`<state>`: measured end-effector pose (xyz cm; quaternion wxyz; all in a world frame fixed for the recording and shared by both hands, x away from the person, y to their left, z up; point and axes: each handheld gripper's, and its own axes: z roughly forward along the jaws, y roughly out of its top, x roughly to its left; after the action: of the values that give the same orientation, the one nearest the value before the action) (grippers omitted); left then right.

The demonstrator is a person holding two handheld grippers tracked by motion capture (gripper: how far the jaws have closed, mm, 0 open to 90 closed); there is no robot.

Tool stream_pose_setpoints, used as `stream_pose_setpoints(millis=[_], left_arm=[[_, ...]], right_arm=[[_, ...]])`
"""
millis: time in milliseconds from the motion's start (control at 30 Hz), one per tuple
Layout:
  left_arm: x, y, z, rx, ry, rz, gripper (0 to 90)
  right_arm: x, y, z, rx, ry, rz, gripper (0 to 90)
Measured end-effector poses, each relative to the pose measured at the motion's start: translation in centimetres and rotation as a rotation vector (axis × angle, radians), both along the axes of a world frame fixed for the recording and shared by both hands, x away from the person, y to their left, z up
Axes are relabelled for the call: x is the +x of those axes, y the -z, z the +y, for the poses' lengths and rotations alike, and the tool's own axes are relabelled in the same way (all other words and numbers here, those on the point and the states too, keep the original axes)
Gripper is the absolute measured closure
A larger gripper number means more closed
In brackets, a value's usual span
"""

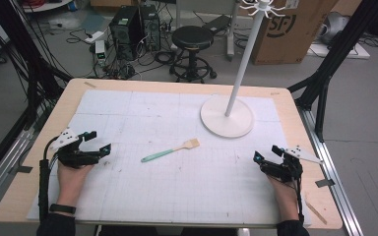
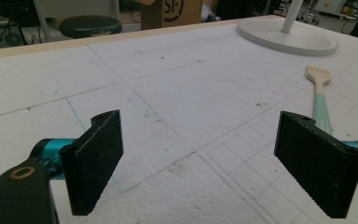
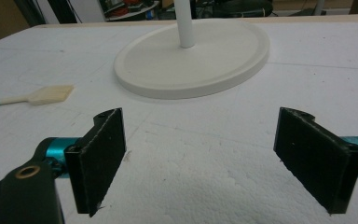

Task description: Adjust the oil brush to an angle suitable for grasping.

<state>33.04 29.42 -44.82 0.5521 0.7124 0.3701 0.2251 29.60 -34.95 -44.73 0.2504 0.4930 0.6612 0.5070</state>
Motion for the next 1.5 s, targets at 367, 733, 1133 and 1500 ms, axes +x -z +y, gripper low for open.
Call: stream_pose_setpoints(millis=[367,733,1133,1500], left_arm=[[-0.1,-0.3,-0.3,-0.026,-0.012,0.031,14.5],[0.1,-2.0,-2.6,-0.031,0.067,0.025,12.7],[1.9,-3.1,-7.2,0.017,0.162,0.051,11.8],[3.4,-3.0,-11.8,0.046,0.267,0.074,11.9]], right_arm=[[0.1,0.0,-0.3,0.029,0.010,0.011,15.9],[0.1,-0.1,-0.2,0.019,0.018,0.012,16.0],[0.1,-0.1,-0.1,0.002,0.017,0.010,16.0],[0.1,-0.1,-0.1,0.006,0.017,0.009,16.0]])
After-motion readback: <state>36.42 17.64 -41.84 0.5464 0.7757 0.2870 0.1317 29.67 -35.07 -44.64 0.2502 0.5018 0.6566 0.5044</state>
